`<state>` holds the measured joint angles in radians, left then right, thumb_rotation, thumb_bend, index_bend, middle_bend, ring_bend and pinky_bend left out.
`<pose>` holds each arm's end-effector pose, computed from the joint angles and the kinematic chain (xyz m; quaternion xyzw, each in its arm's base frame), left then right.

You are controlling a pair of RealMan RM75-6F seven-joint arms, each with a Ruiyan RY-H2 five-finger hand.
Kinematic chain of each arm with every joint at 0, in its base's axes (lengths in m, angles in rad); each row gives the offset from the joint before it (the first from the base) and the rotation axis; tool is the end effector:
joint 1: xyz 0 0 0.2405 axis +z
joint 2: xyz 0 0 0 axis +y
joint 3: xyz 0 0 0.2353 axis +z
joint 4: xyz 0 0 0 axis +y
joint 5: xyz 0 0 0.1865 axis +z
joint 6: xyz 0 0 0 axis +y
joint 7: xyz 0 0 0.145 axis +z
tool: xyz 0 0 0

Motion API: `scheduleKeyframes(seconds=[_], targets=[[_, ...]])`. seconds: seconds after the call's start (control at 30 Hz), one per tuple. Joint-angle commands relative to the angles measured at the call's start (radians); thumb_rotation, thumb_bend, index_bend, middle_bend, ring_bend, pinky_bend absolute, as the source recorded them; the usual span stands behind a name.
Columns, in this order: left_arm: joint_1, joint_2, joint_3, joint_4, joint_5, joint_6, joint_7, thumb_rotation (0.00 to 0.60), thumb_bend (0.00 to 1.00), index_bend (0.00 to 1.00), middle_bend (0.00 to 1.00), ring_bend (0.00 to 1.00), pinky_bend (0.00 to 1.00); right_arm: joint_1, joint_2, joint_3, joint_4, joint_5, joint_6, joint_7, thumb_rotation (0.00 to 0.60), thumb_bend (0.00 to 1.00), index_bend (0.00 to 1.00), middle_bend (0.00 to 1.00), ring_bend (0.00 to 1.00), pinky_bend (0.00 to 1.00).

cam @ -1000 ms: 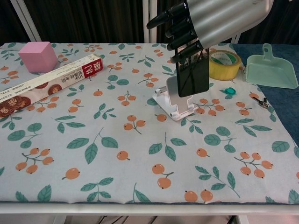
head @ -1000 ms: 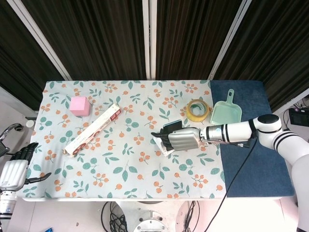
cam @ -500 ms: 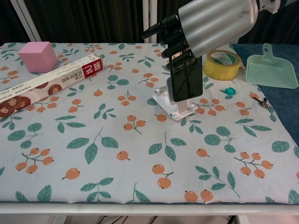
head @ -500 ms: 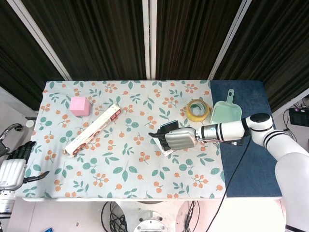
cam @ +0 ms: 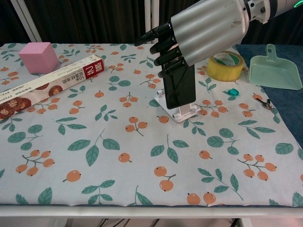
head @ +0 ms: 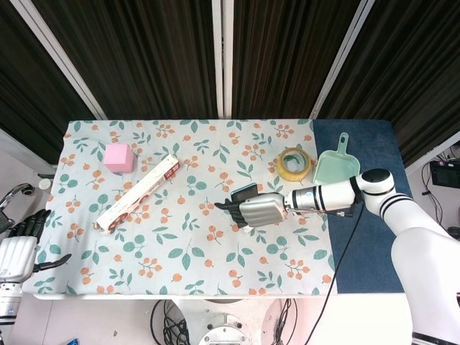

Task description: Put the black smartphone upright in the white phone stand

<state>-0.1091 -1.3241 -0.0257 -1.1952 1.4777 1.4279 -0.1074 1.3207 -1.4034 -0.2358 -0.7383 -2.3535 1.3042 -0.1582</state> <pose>-0.3406 0.1859 0.1410 -0.6131 -0.3779 -0.3382 0.6057 -0.0490 -0.3700 0.0586 0.8249 0.4964 0.2299 0.1423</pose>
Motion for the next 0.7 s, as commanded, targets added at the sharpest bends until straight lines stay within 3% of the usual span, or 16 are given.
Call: scheduleKeyframes(seconds=[0.03, 0.7], targets=[[-0.001, -0.003, 0.000, 0.003, 0.003, 0.001, 0.000, 0.364, 0.01, 0.04, 0.07, 0.11, 0.21, 0.004, 0.000, -0.008, 0.006, 0.001, 0.005, 0.000, 0.600, 0.54, 0.62, 0.26, 0.19, 0.00], [-0.003, -0.008, -0.001, 0.009, -0.002, -0.009, 0.015, 0.367, 0.01, 0.04, 0.07, 0.11, 0.21, -0.019, -0.067, -0.064, 0.125, 0.031, 0.045, 0.039, 0.600, 0.55, 0.57, 0.22, 0.13, 0.00]])
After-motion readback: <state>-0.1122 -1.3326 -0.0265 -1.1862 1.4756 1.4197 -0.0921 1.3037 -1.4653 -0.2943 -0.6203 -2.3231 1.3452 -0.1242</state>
